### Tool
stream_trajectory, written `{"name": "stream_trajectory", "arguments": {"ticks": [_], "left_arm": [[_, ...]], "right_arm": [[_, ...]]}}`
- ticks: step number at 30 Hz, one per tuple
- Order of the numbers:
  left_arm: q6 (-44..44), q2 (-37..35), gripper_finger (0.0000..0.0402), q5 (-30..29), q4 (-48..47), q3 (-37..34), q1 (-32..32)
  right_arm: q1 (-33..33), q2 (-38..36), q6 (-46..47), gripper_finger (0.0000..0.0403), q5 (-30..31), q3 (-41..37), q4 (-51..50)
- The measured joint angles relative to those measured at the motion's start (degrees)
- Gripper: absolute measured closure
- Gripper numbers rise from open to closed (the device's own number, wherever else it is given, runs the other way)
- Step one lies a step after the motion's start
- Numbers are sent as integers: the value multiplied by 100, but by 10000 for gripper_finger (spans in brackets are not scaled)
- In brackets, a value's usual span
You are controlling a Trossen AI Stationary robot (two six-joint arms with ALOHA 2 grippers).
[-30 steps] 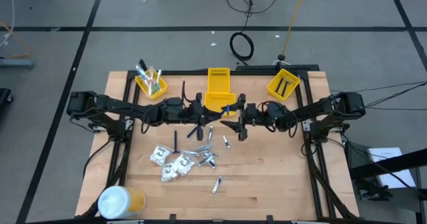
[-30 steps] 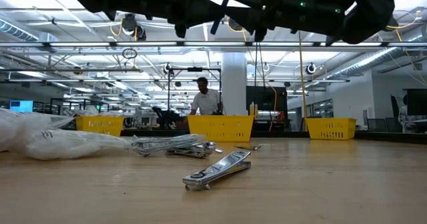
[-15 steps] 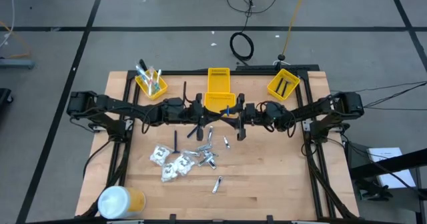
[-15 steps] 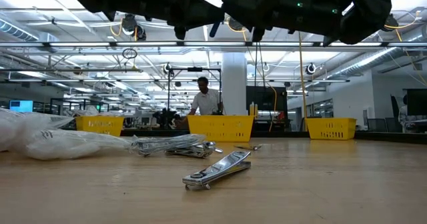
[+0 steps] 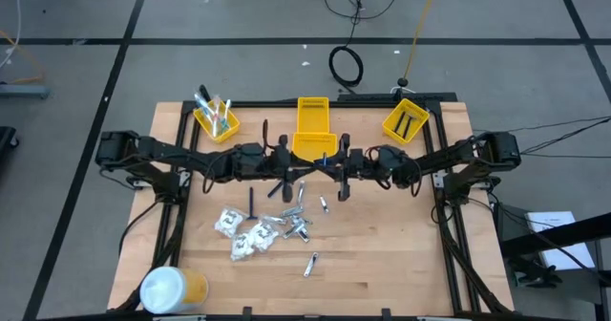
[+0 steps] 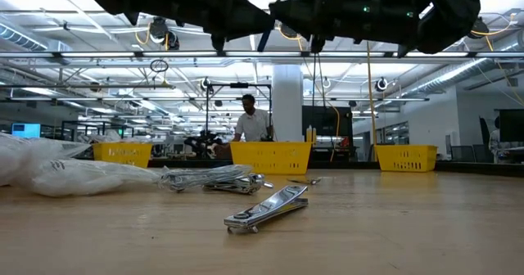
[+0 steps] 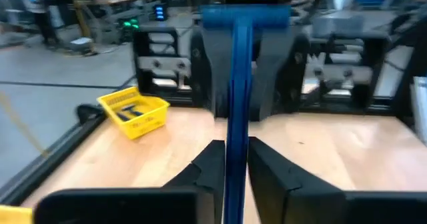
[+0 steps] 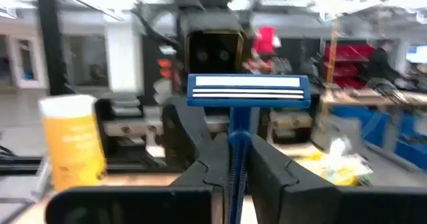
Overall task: Pick & Place Travel size toiletries
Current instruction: Put the blue razor into the right yellow bin
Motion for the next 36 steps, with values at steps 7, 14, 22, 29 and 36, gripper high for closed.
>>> {"name": "stream_trajectory", "arguments": {"ticks": [7,14,22,29,36], "left_arm": [[390,-200,215,-788,-667,284,-114],[583,-756,143,-1583,-1610,329,-153],[406,-1093,124,-2193,-2602,337,-153],[4,-854,124,-2450,-3270,325,47],[-143,-794,124,-2458,-3219,334,233]], "right_arm": [[-407,-2,214,380,165,-4,-842],[-919,-297,243,380,1189,-95,-2536],[-1423,-1437,800,380,3913,-770,-4187],[-2073,-2699,1586,373,5077,-1736,-4923],[-2617,-3369,1583,379,5072,-2570,-4379]]}}
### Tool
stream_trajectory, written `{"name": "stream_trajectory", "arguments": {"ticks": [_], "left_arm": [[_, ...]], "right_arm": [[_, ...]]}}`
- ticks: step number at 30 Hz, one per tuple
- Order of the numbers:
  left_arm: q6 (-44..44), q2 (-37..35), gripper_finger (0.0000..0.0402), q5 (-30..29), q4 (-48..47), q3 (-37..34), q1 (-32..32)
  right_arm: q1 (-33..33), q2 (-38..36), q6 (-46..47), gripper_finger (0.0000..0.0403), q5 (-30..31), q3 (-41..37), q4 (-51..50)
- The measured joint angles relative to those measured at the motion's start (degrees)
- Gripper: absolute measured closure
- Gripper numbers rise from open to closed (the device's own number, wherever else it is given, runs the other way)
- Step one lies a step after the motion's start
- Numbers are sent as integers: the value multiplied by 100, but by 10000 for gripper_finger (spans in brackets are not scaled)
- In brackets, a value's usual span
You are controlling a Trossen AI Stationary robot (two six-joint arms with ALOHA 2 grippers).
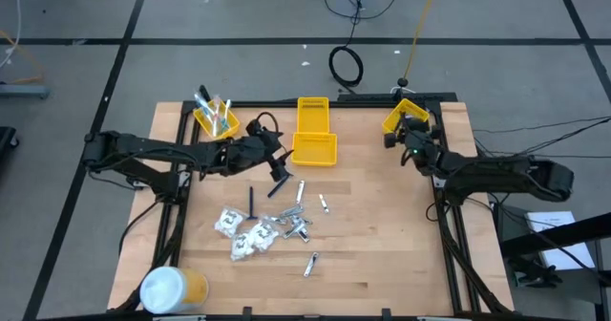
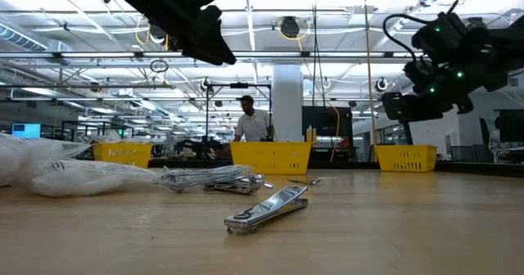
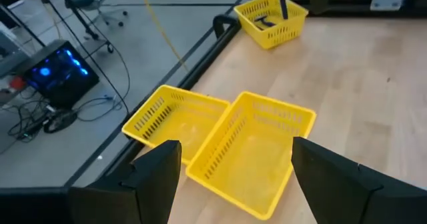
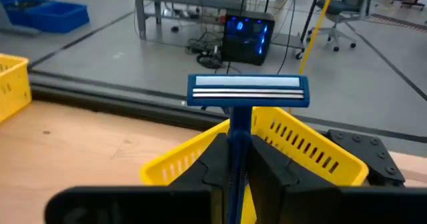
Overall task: Pick & Place Travel size toiletries
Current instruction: Put the blue razor into the right yellow bin
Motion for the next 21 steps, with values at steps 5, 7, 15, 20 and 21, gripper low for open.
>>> {"name": "stream_trajectory", "arguments": {"ticks": [5,7,15,20,21], "left_arm": [[-30,0,124,10,57,0,96],[-43,49,124,40,134,0,131],[-141,220,124,58,144,-4,192],[-176,349,123,70,135,-4,191],[-181,364,124,72,141,-4,191]], "right_arm": [[-177,-82,-54,360,-7,-256,361],[-226,-80,-60,341,-9,-261,360],[-247,-80,-82,247,-26,-261,367],[-247,-92,29,186,-28,-263,364],[-247,-115,64,176,-27,-263,365]]}}
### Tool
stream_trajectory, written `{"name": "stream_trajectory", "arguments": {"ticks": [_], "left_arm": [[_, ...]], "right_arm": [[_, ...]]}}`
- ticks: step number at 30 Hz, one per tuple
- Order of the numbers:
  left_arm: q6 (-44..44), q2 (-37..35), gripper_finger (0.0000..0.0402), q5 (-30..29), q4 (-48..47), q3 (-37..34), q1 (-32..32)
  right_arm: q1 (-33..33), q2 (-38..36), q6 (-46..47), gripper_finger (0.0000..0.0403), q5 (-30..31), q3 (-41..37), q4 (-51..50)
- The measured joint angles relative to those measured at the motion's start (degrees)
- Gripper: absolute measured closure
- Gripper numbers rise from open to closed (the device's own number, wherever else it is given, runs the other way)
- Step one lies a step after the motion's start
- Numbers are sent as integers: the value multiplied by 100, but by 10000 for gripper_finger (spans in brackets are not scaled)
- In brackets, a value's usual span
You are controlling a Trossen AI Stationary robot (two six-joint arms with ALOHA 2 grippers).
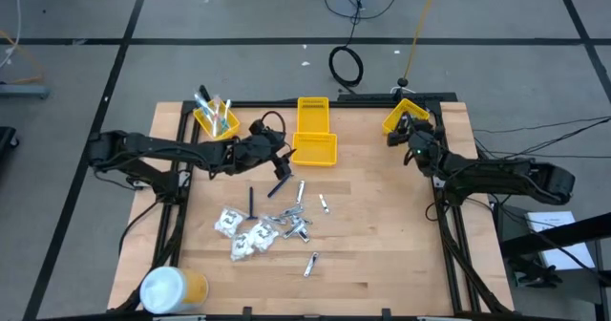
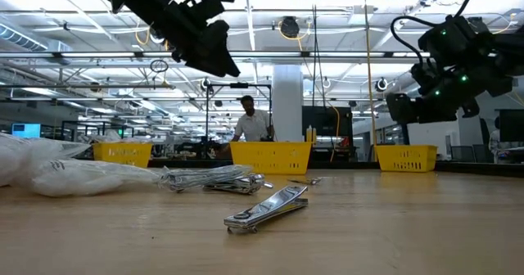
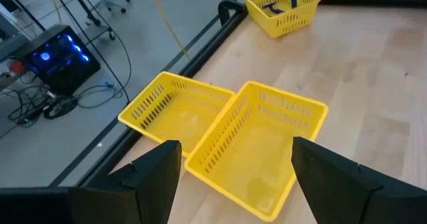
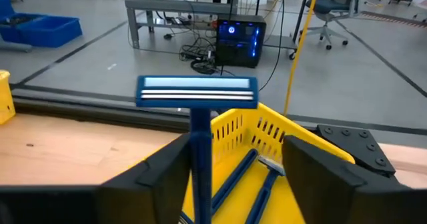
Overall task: Pick & Place Travel size toiletries
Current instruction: Put the blue razor into the right yellow bin
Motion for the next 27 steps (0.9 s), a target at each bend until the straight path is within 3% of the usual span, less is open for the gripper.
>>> {"name": "stream_trajectory", "arguments": {"ticks": [5,11,20,27], "left_arm": [[-41,1,123,0,-70,0,-2],[-69,1,123,-2,-64,0,-3],[-127,1,124,-2,-70,0,-5],[-128,1,124,-2,-121,0,-7]], "right_arm": [[2,-152,-346,155,301,0,0],[11,-153,-736,178,483,0,-215],[-44,-239,97,194,-73,0,-212],[-40,-243,481,195,-912,0,-181]]}}
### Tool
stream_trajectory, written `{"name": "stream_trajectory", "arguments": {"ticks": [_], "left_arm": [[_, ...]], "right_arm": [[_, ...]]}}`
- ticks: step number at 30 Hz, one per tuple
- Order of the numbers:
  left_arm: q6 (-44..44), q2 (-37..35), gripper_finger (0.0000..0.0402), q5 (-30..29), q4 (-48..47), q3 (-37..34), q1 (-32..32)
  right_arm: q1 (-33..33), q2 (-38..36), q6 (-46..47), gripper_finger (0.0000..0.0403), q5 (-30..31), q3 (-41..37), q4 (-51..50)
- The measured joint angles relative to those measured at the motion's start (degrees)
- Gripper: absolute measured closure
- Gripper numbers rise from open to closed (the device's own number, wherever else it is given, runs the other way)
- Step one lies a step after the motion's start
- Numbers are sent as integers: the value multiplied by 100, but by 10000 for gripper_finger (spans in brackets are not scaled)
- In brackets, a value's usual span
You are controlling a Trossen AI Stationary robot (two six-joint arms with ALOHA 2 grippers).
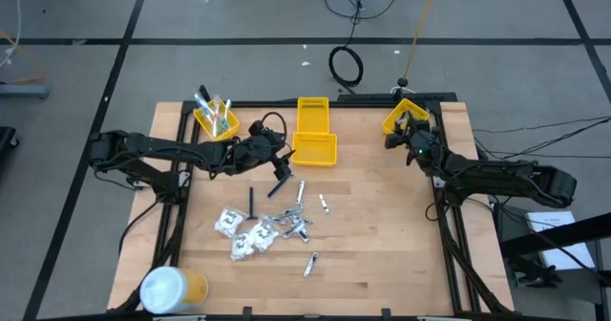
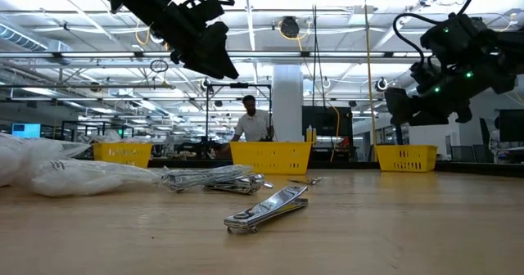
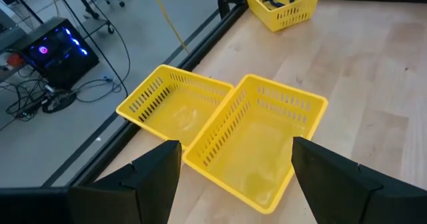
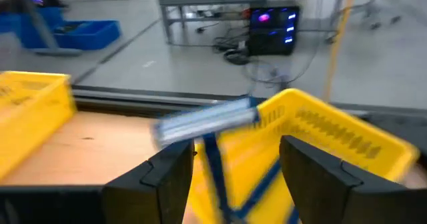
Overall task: Pick & Place Travel size toiletries
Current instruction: Put the blue razor into the right yellow bin
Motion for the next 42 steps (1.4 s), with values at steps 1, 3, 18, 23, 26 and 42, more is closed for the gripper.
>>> {"name": "stream_trajectory", "arguments": {"ticks": [1,3,18,23,26,42], "left_arm": [[-15,0,124,0,-3,0,0],[-39,0,123,0,-30,0,0],[-263,0,124,24,-594,0,0],[-527,-2,124,1151,-1393,0,-2],[-991,30,124,1826,-2004,0,-20],[-2223,1722,124,1964,-2334,-1,-612]], "right_arm": [[-1,0,45,195,-88,0,22],[3,0,59,195,-147,0,24],[60,0,-274,195,-2115,0,1500],[61,0,-285,195,-2979,2,1931],[61,0,-286,195,-2985,1,1932],[90,-9,-68,195,-2989,2,1984]]}}
